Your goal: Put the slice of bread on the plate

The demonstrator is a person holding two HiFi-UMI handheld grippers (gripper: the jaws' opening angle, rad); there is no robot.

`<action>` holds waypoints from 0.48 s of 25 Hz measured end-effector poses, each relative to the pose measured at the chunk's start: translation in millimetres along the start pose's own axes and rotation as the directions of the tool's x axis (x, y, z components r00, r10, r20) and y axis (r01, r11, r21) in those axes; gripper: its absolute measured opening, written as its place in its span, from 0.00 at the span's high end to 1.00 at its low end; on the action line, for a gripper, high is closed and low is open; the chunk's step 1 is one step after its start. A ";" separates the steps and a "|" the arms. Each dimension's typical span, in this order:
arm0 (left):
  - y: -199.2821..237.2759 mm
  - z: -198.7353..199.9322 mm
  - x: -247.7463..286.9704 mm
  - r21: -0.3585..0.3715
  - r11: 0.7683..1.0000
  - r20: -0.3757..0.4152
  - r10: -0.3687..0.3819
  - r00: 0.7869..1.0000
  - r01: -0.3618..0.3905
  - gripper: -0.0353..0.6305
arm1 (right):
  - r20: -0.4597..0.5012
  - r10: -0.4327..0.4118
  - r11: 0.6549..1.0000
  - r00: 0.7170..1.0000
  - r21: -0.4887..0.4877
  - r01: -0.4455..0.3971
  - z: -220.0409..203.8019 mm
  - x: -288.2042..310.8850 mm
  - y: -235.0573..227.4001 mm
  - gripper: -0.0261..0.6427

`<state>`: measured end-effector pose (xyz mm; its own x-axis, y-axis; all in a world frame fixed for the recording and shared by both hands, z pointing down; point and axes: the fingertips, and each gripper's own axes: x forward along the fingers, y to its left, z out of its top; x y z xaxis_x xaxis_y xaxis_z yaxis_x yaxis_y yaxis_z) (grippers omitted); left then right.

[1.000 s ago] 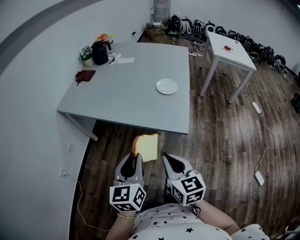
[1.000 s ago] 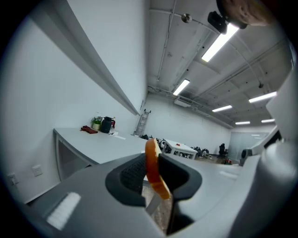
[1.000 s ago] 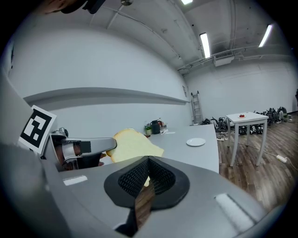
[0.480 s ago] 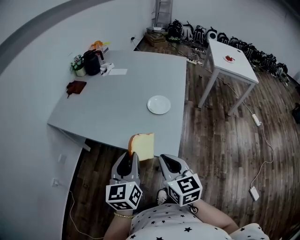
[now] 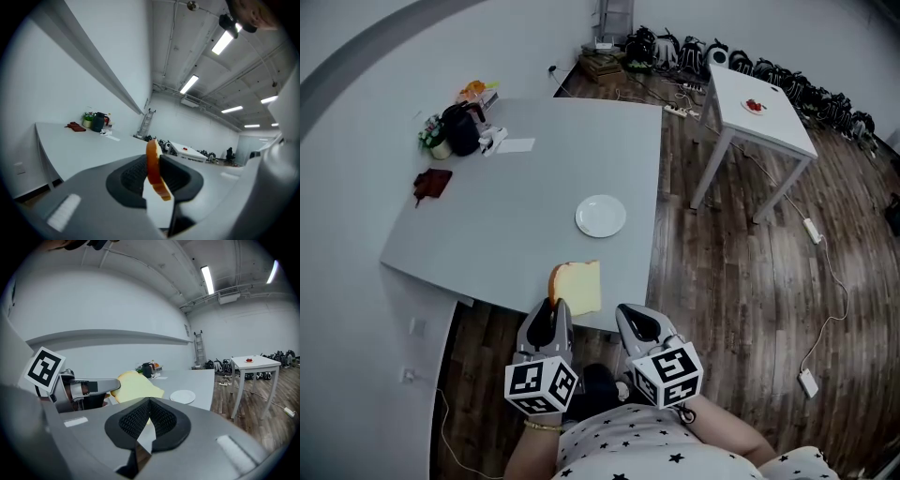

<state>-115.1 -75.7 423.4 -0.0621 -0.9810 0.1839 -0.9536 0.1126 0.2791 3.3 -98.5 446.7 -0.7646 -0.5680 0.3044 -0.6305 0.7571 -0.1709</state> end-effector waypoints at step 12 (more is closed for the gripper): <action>19.9 6.5 115.2 -0.069 0.996 -0.050 -0.064 0.997 0.060 0.82 | -0.028 -0.060 0.998 0.998 -0.001 0.060 16.1 69.3 -50.8 0.96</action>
<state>-143.2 -187.5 444.0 0.0135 -0.9770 0.2127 -0.9330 0.0642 0.3540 -19.8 -181.6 461.4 -0.7214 -0.6033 0.3400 -0.6751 0.7220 -0.1515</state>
